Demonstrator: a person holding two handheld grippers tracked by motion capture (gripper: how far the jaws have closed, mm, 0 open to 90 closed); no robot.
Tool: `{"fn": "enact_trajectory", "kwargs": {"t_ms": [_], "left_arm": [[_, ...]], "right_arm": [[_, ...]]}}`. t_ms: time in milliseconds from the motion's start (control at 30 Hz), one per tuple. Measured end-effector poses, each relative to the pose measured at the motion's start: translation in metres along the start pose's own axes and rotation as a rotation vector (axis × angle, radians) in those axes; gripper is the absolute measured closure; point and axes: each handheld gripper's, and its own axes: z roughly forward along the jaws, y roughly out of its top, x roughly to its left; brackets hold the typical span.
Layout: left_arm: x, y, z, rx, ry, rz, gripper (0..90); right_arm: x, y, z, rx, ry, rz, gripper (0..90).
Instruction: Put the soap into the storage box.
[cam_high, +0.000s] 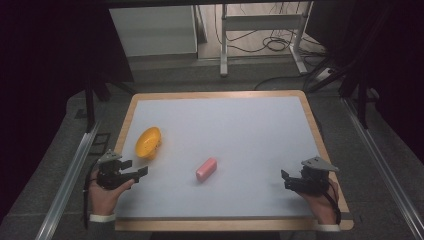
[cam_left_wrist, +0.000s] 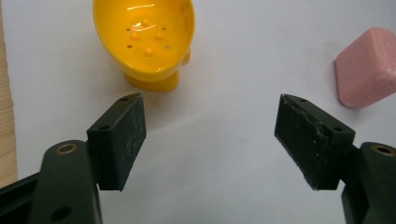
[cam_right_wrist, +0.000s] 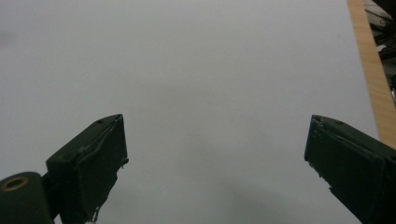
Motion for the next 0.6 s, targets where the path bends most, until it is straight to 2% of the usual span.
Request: {"fn": "enact_trajectory", "kwargs": {"t_ms": [100, 267, 433, 600], "left_arm": [[-0.002, -0.001, 0.000, 0.007, 0.001, 0.006, 25.2], [-0.007, -0.001, 0.002, 0.018, 0.009, 0.017, 25.4], [-0.014, 0.002, -0.007, -0.007, 0.005, 0.028, 25.6], [-0.014, 0.001, -0.007, -0.003, 0.013, 0.030, 25.8]], "right_arm": [[-0.006, 0.001, 0.001, -0.007, 0.008, 0.017, 9.0], [-0.009, 0.000, 0.001, -0.001, 0.009, 0.027, 9.2], [-0.012, -0.001, -0.004, -0.017, 0.016, 0.038, 9.2], [-0.017, -0.001, -0.006, -0.027, 0.019, 0.050, 9.2]]}}
